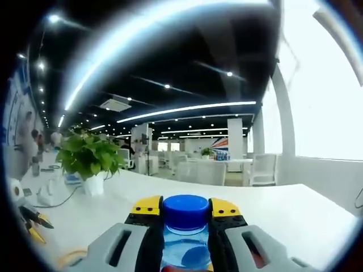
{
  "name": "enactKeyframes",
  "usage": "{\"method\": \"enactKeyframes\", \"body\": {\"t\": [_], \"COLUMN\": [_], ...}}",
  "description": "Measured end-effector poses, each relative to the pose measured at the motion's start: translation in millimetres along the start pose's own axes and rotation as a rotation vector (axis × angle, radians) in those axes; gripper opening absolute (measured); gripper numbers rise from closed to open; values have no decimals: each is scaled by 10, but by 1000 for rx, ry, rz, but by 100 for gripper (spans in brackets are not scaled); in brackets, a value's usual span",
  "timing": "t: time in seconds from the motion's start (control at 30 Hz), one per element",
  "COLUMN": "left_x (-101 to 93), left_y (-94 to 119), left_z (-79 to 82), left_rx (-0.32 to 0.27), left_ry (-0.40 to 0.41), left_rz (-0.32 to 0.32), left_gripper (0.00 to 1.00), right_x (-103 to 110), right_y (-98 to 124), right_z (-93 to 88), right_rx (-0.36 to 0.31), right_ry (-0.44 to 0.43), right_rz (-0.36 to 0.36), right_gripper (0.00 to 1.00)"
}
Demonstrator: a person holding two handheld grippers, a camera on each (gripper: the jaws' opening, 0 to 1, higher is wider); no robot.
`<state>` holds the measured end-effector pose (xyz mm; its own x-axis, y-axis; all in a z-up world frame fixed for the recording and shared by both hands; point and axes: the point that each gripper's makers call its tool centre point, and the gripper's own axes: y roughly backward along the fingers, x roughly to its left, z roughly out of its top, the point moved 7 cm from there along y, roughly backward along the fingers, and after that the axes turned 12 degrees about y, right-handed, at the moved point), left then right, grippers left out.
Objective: Open the cover put in the Mizone put the cover back on
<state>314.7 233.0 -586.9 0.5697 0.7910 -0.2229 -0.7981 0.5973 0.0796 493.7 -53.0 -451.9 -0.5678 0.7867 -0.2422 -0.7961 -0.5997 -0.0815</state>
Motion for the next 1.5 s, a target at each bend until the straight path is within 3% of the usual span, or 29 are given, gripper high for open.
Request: {"method": "enactKeyframes", "body": {"t": [0.47, 0.63, 0.8, 1.03, 1.23, 1.5], "left_x": [1, 6, 7, -1, 12, 16], "left_y": [-2, -3, -2, -1, 1, -4], "left_z": [-9, -5, -7, 2, -3, -19], "left_rx": [4, 1, 1, -8, -7, 0], "left_ry": [1, 5, 6, 18, 20, 18], "left_rz": [4, 4, 5, -3, 3, 3], "left_gripper": [31, 31, 31, 31, 31, 31], "right_x": [-259, -238, -114, 119, 508, 820], "right_y": [-82, -92, -67, -12, 95, 158], "right_z": [213, 282, 397, 499, 604, 704], "right_rx": [-43, -59, -77, -93, -114, -140], "right_ry": [-5, 0, 17, -23, -2, -54], "right_rz": [24, 48, 76, 127, 182, 251], "right_gripper": [23, 23, 23, 23, 23, 23]}}
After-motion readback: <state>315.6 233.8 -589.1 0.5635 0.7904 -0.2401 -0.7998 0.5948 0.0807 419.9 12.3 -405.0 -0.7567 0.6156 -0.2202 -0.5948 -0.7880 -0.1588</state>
